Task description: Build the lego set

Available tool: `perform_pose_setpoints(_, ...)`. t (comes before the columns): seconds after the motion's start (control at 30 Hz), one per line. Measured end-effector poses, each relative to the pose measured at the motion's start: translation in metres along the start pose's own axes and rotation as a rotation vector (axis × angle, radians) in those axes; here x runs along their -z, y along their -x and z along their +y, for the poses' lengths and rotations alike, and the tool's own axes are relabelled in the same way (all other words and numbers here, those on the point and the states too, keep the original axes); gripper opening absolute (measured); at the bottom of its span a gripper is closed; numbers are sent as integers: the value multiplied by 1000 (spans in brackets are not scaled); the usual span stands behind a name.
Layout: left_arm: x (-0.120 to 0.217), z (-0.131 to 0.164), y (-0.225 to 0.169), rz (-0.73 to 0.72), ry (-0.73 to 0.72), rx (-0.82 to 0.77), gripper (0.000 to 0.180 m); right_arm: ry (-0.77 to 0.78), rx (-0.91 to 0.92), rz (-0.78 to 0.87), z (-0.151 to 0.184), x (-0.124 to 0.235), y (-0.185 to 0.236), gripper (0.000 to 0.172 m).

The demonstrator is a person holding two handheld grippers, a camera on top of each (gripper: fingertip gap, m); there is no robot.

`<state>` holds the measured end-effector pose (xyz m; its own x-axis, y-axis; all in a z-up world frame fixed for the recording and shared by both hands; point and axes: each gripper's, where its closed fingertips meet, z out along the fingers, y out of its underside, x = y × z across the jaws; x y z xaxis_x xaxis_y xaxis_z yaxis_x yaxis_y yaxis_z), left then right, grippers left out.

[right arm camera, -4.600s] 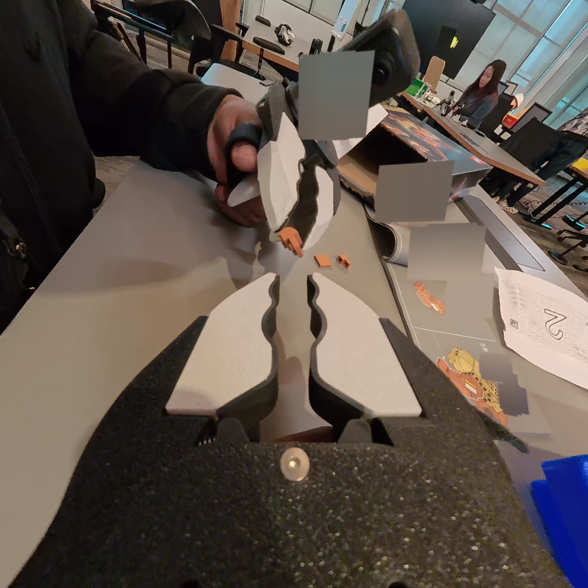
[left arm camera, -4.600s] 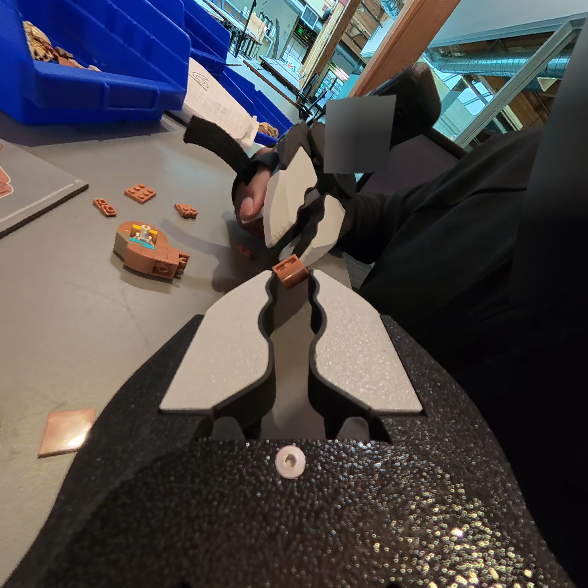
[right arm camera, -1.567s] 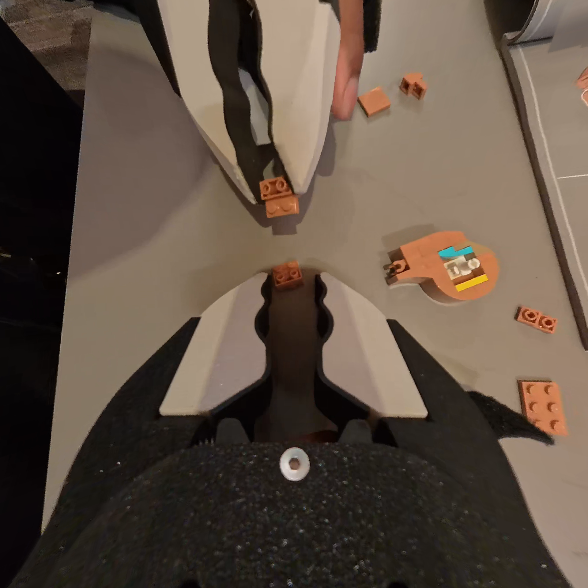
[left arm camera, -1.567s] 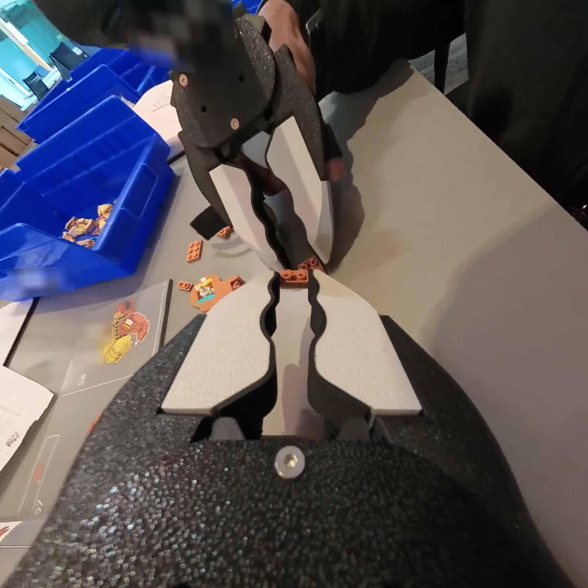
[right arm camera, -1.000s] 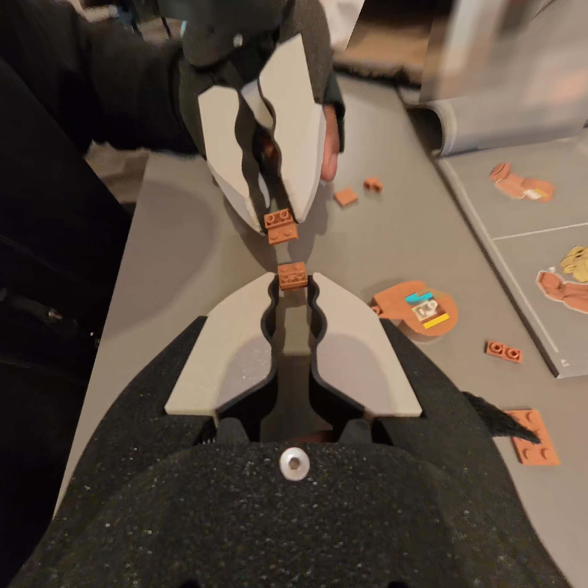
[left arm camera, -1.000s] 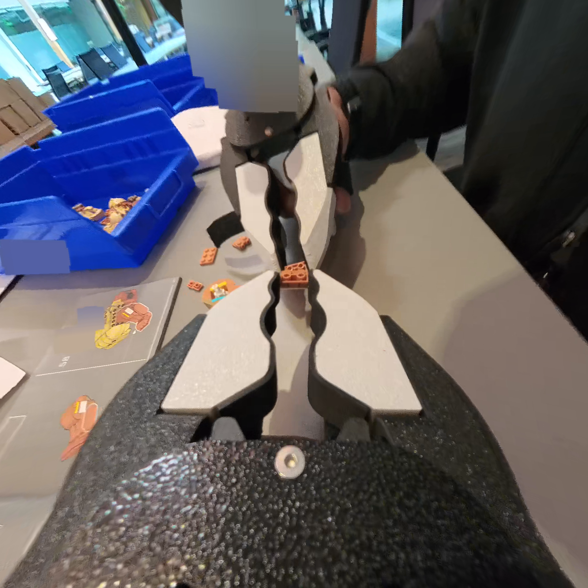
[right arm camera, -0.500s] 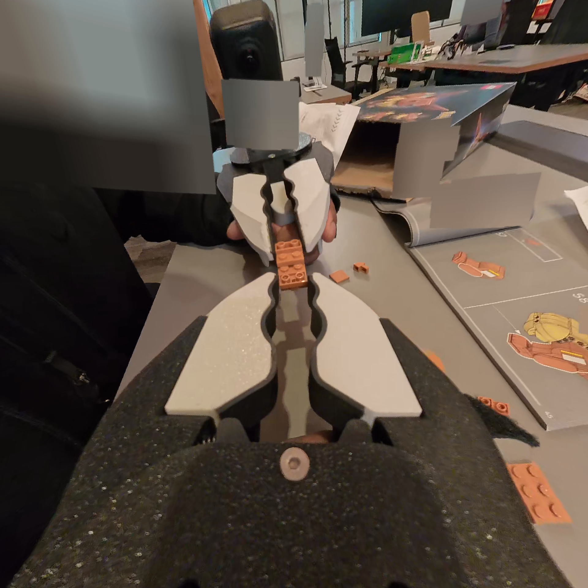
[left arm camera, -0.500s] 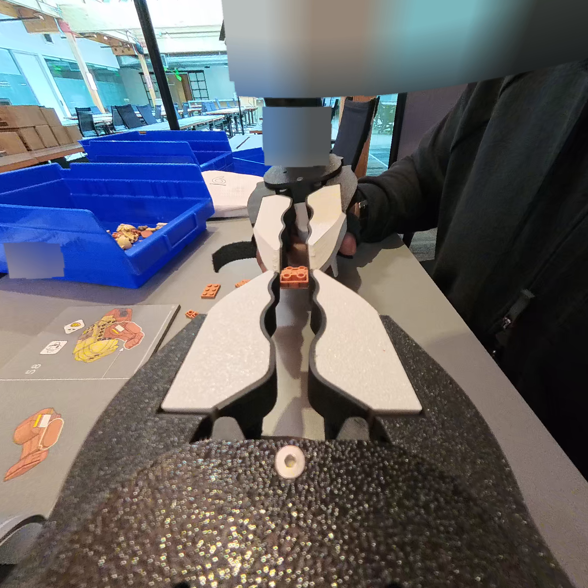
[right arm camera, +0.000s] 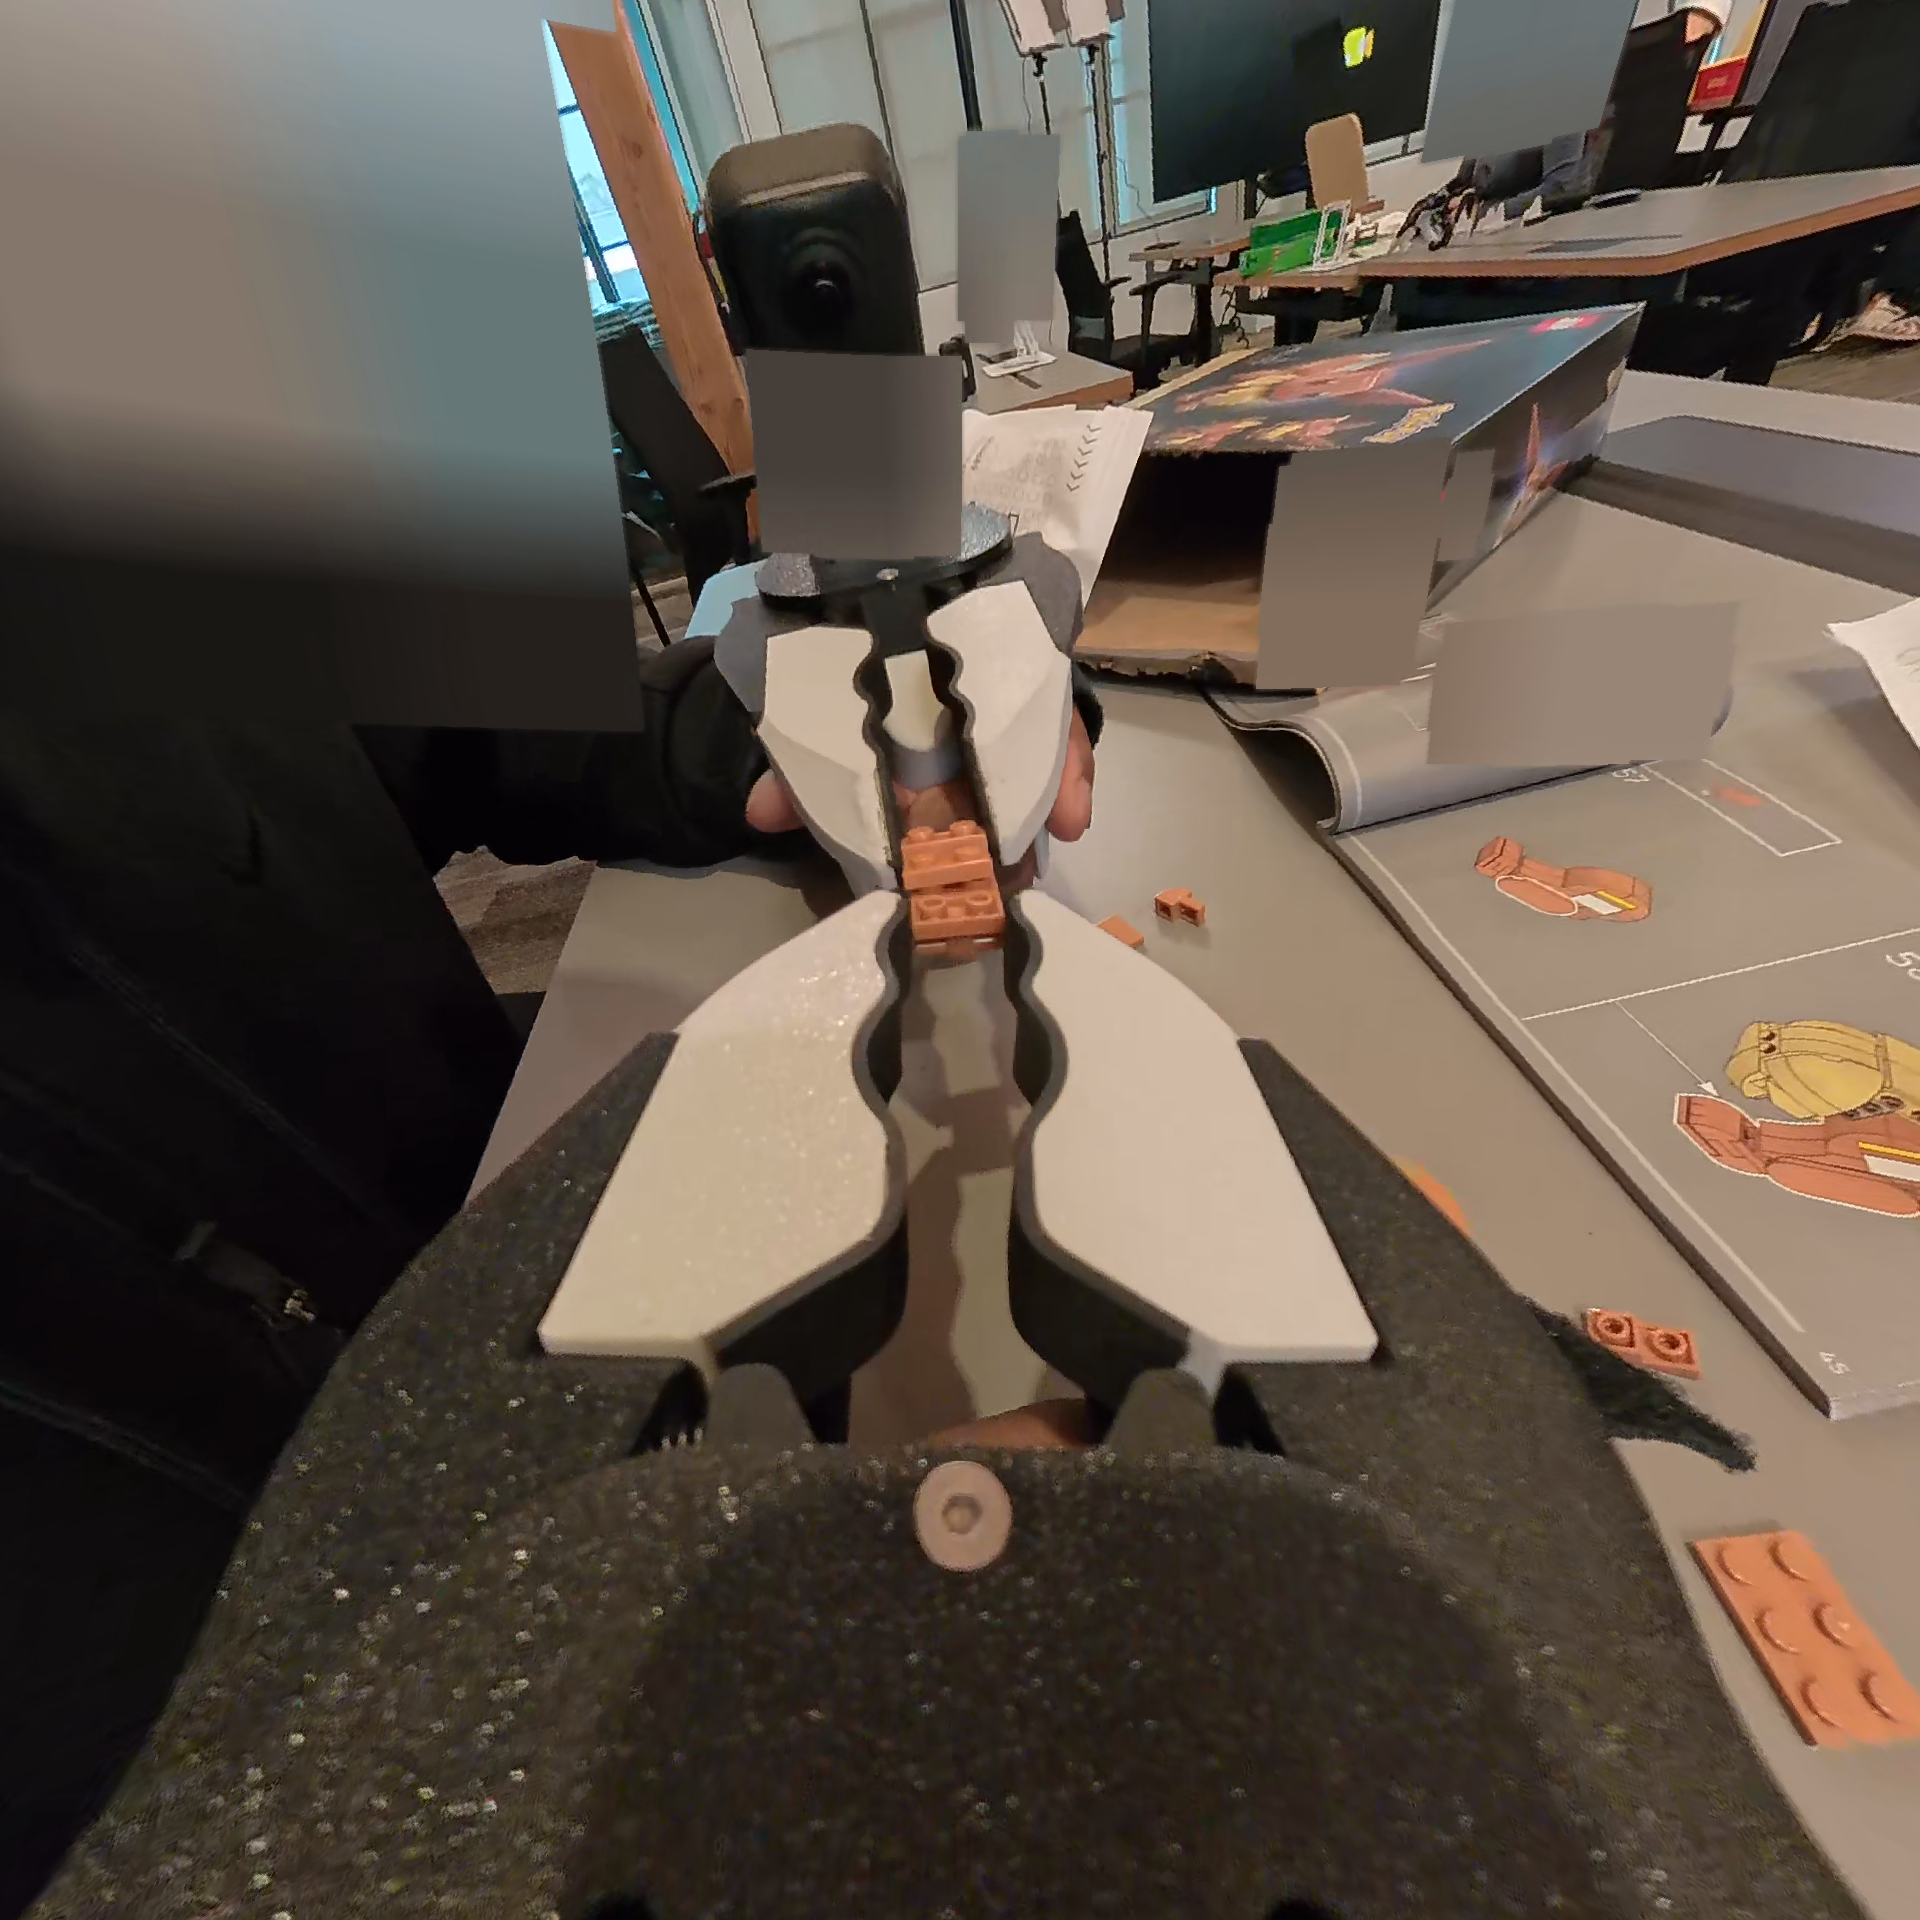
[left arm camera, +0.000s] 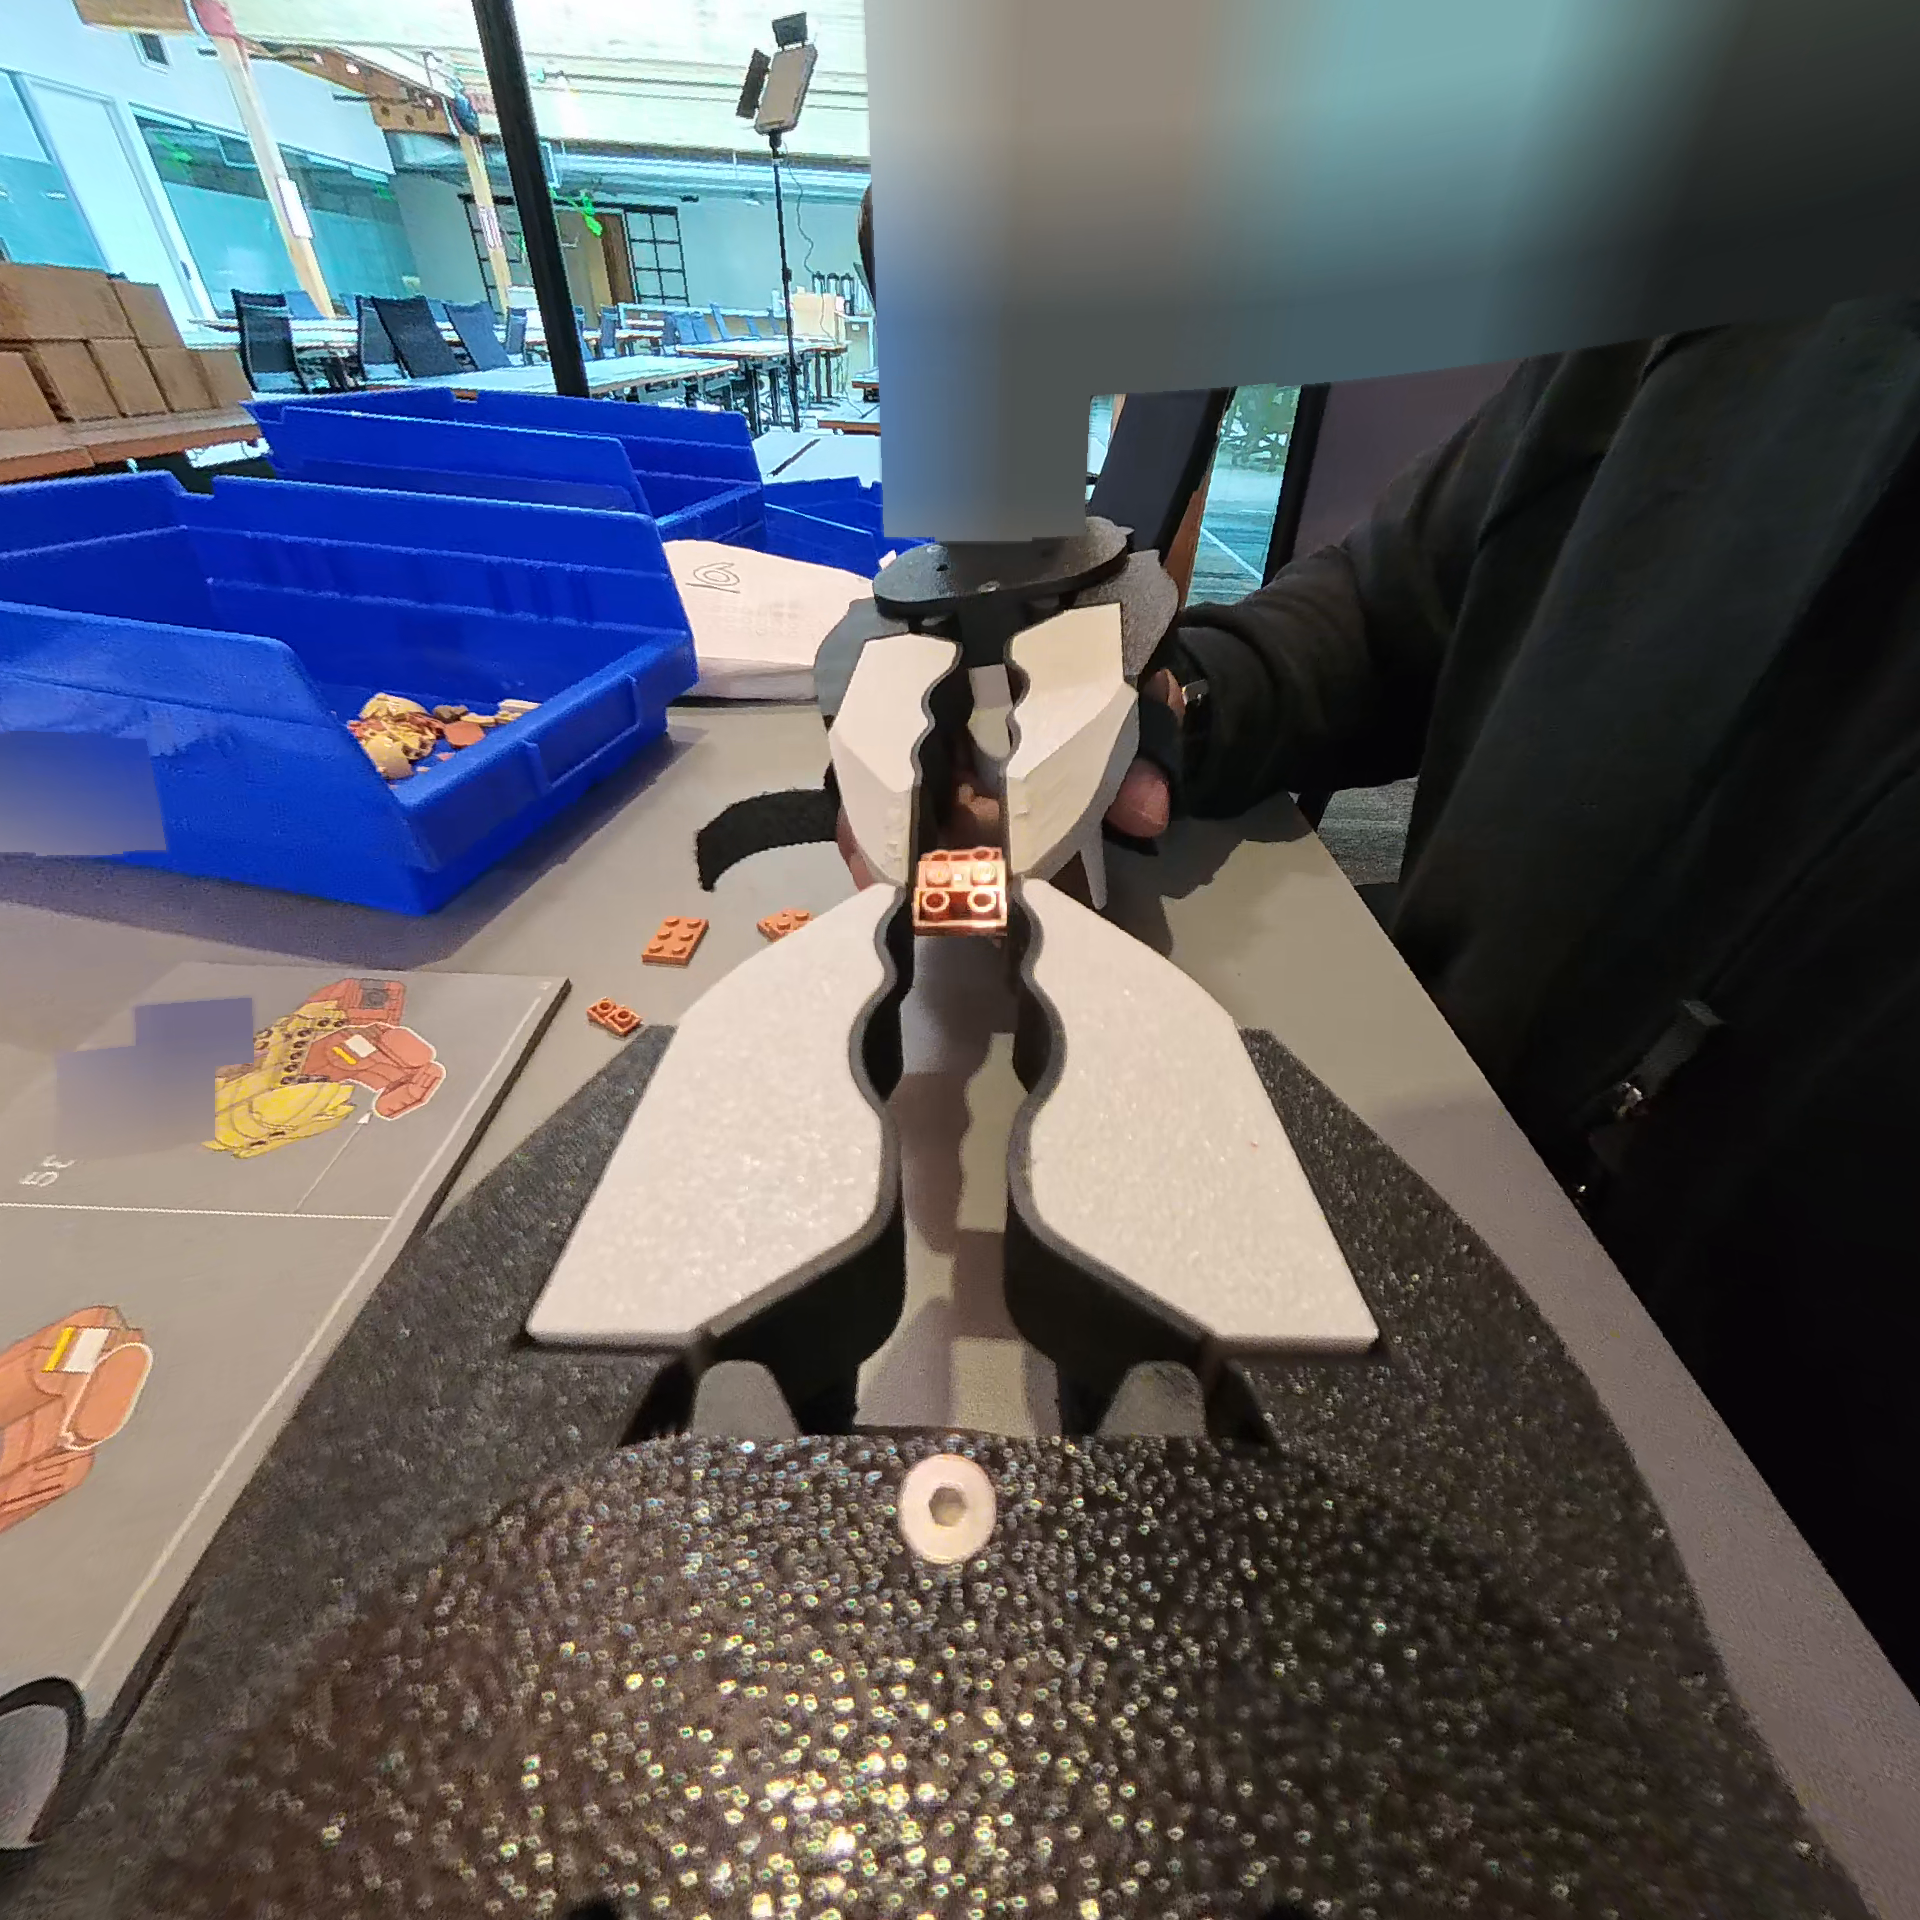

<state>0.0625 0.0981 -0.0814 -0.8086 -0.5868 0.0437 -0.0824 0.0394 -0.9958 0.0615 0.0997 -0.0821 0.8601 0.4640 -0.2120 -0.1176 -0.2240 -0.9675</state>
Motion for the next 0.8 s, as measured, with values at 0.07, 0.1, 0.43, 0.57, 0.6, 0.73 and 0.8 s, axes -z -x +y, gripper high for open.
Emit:
perform_pose_setpoints(0.07,0,0,0,4,-2,12,16,-8,-7,-3,-1,0,0,16)
perform_pose_setpoints(0.1,0,0,0,6,-3,13,16,-10,-6,-5,-2,0,1,16)
perform_pose_setpoints(0.43,-2,2,-3,15,17,-1,16,-44,-33,-26,-4,1,4,16)
perform_pose_setpoints(0.57,-2,2,-3,13,19,0,16,-64,-42,-27,-6,1,5,16)
perform_pose_setpoints(0.6,-2,2,-3,14,17,3,16,-69,-41,-26,-7,1,5,16)
perform_pose_setpoints(0.73,-3,-3,-4,21,-19,37,16,-118,-26,-32,-13,3,7,16)
perform_pose_setpoints(0.8,-5,-6,-6,37,-49,72,16,-153,-1,-38,-18,5,9,16)
